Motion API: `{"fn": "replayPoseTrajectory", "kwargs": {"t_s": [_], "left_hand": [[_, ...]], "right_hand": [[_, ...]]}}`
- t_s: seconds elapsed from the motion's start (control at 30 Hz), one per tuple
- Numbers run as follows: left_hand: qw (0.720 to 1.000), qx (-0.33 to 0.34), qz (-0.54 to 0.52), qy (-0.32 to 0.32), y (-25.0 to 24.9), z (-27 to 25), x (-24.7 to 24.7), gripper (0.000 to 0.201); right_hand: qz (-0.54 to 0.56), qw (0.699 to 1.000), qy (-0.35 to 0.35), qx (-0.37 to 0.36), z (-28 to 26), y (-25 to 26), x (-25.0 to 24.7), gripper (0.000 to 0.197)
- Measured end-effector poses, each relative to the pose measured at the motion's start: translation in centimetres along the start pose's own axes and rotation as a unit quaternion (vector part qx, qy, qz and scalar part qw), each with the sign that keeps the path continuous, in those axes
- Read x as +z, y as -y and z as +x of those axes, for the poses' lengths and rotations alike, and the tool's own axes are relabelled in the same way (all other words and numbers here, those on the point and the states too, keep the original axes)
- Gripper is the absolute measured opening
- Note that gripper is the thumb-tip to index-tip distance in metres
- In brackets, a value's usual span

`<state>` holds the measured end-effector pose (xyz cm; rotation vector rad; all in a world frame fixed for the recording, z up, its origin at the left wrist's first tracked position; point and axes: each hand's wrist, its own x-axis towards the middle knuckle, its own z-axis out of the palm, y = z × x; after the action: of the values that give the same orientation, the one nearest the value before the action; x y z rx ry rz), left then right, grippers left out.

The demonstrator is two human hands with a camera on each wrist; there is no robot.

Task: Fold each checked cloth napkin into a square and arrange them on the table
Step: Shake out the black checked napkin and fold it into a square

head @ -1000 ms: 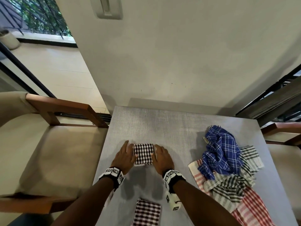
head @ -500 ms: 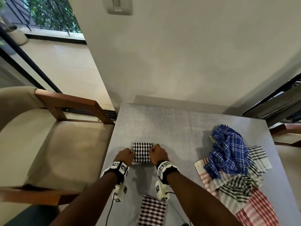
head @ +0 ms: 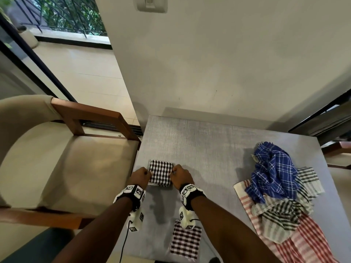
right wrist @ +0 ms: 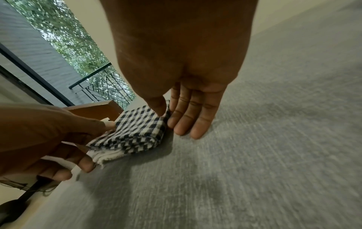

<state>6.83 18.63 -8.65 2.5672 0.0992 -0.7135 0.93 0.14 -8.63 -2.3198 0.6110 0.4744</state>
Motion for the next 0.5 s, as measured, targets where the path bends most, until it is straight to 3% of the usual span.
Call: {"fn": "replayPoseTrajectory", "kwargs": {"t_s": [0.13, 0.2, 0.27, 0.37, 0.43, 0.5], "left_hand": [[0.999, -0.020, -0.002, -0.026, -0.3, -2.1, -0.2, 0.042], [1.000, 0.006, 0.023, -0.019, -0.2, -4.1, -0.4, 0.040], [0.992, 0.082, 0.076, 0.066, 0.2, -6.3, -0.2, 0.034], [0.944, 0.170, 0.098, 0.265, 0.5, -9.7, 1.3, 0.036], [0.915, 0.161, 0.101, 0.355, 0.3, -11.3, 2.9, 0.041], [0.903, 0.154, 0.142, 0.376, 0.1, -12.3, 4.0, 0.044]], "right_hand": [[0.014, 1.000, 0.013, -0.023, -2.0, -1.9, -1.2, 0.022], [0.011, 0.999, 0.010, -0.029, -3.9, -4.2, -1.8, 0.013], [-0.004, 1.000, -0.006, -0.027, -6.3, -7.2, -2.3, 0.012], [-0.011, 0.999, -0.030, -0.031, -10.3, -11.0, -3.1, 0.014], [-0.020, 0.999, -0.012, -0.036, -12.3, -12.7, -3.3, 0.015], [-0.052, 0.997, 0.047, -0.040, -13.9, -14.0, -2.9, 0.016]]}}
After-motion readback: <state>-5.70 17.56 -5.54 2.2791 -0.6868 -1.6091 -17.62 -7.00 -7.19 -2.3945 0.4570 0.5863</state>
